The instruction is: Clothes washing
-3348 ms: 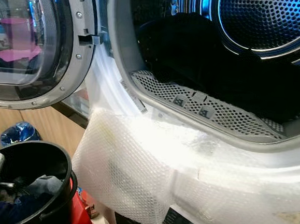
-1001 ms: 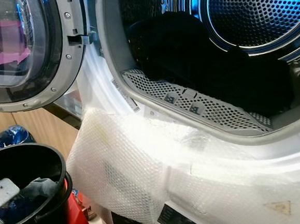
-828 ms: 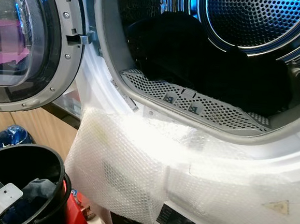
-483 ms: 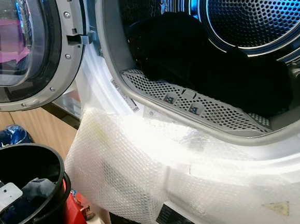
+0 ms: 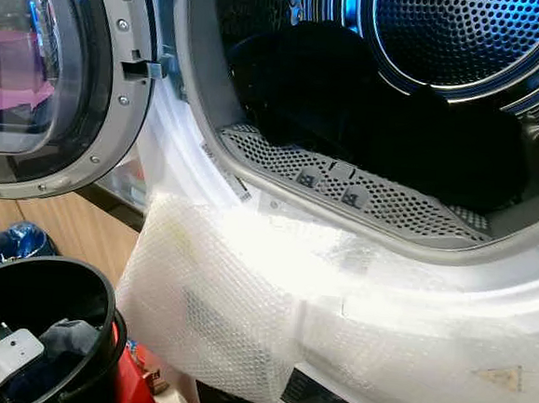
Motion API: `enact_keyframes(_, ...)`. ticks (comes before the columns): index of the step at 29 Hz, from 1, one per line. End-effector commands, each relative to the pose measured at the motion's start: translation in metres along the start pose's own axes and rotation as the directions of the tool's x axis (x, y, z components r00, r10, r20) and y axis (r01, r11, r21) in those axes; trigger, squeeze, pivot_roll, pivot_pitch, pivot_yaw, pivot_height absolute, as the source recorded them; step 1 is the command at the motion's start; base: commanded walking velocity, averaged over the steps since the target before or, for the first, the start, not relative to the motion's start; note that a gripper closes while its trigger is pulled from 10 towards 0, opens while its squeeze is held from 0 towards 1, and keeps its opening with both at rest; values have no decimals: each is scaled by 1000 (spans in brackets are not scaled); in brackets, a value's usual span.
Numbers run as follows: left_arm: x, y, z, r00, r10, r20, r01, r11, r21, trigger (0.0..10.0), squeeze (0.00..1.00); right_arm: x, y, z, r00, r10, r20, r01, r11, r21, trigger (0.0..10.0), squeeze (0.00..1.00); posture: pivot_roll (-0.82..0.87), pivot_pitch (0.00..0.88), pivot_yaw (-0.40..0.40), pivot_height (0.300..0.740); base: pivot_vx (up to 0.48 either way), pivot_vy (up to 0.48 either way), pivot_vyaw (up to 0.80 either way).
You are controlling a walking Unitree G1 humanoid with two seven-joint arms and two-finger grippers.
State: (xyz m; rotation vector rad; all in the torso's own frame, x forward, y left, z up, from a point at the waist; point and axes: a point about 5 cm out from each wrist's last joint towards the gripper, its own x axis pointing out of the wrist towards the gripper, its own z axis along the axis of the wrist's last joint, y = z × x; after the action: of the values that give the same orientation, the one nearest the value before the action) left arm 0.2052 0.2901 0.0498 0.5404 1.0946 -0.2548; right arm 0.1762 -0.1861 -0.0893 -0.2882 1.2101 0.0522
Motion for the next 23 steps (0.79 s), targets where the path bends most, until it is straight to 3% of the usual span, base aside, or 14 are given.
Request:
enact_keyframes(1,-4,1,5,1000,-19,22,19,999,28,0,0,0,0,6,1000,5,6,-5,1000,-13,10000,0,152,0,-63,740,0,0,0)
enact_keyframes(15,-7,-11,5,991,-127,42,124,991,57,0,0,0,1,4,1000,15,-1,-15,999,-29,10000,0,145,0,-32,740,0,0,0)
enact_keyframes(23,-14,-6,5,983,-163,79,161,986,30,0,0,-1,9,9,999,39,13,-39,998,-48,10000,0,150,0,-5,740,0,0,0)
